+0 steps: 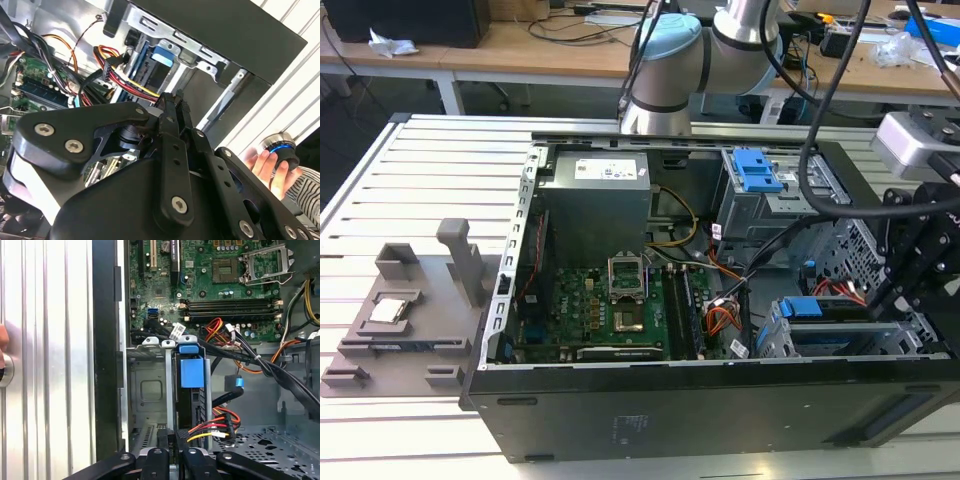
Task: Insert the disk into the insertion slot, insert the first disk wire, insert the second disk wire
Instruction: 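Insert the first disk wire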
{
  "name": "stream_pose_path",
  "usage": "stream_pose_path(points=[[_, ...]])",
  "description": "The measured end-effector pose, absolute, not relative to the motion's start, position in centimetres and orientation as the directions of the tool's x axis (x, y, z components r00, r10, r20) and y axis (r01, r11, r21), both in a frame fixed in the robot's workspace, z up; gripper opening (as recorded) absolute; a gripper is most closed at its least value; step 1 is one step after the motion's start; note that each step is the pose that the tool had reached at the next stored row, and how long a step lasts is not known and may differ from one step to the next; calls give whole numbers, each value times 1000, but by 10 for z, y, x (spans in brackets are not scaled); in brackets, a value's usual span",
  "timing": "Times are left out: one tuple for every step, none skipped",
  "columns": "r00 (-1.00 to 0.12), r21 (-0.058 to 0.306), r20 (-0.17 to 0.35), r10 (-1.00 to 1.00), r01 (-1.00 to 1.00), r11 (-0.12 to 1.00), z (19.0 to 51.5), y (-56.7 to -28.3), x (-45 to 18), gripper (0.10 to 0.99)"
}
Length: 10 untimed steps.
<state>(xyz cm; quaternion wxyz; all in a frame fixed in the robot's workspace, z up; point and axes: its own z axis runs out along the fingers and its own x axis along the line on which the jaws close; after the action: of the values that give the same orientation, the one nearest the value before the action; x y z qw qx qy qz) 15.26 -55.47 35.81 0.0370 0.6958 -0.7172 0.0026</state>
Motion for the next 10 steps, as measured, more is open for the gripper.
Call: stream_pose_path(points=[[-29, 48, 57, -998, -998, 32, 358, -556, 153, 169], [-29, 48, 57, -998, -998, 32, 358, -557, 153, 169], [-29, 48, 57, -998, -998, 32, 358, -559, 153, 169], [-29, 48, 57, -998, -998, 32, 357, -561, 153, 169], [-29, 48, 57, -998, -998, 32, 357, -562, 153, 169], [-29, 48, 56, -998, -998, 32, 356, -563, 153, 169], [-29, 48, 57, -998, -998, 32, 356, -563, 153, 169], [-29, 48, 57, -998, -998, 32, 356, -563, 153, 169], [-29, 48, 57, -998, -998, 32, 355, -563, 153, 169], [-29, 48, 57, -998, -998, 32, 355, -563, 153, 169]])
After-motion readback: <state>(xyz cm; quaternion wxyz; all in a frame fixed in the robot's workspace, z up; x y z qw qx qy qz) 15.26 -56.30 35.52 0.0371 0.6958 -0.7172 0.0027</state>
